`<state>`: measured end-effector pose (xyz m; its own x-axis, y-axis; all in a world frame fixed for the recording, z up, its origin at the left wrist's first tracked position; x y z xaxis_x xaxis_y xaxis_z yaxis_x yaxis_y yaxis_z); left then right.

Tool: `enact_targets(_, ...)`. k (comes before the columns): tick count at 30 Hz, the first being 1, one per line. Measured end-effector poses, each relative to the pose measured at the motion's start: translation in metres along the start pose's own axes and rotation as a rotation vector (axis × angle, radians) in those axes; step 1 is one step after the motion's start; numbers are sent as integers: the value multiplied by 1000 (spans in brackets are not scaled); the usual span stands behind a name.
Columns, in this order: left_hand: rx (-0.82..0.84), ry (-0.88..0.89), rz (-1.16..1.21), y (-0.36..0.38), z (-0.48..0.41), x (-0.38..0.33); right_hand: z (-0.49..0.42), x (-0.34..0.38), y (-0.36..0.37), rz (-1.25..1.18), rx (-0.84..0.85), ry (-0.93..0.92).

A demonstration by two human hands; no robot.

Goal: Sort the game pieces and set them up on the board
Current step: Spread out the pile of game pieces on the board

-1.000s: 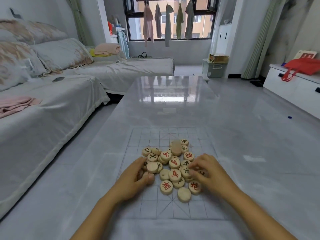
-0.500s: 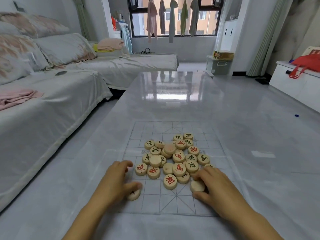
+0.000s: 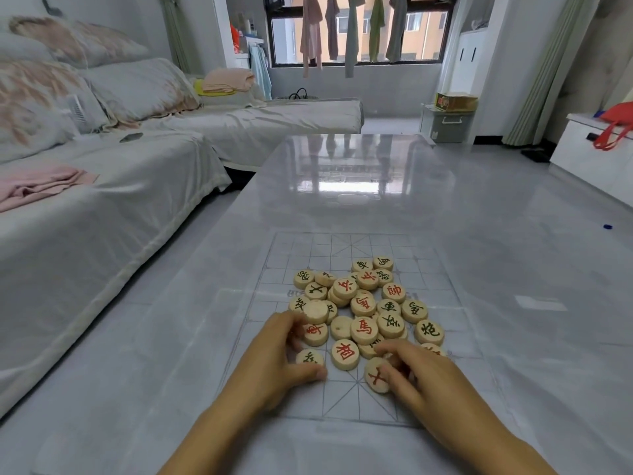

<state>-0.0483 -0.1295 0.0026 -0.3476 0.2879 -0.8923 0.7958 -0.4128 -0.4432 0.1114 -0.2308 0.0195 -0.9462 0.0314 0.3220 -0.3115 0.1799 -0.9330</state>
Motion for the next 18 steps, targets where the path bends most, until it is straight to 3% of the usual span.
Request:
enact_targets(6,-170,127,-48,-15,-18,-9,-1,-8,3,42,-13,51)
enact_targets(13,-59,156,-305,13,-40,-12,0,-4,7,115,26,30)
enact_targets(18,-95,162,-154,5,-35,-19,-1,-2,3,176,-15,-6)
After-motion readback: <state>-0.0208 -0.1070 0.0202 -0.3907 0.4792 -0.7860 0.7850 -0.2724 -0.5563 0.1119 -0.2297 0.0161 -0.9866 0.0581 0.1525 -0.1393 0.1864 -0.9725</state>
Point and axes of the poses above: each hand's wrist, its own z-axis away from the middle knuckle, its own y-axis out of the palm, x = y × z, the point moved 8 cm from there along -z, towards the middle knuckle, and after that the axes turned 15 degrees about z, right-handed, at the moved point
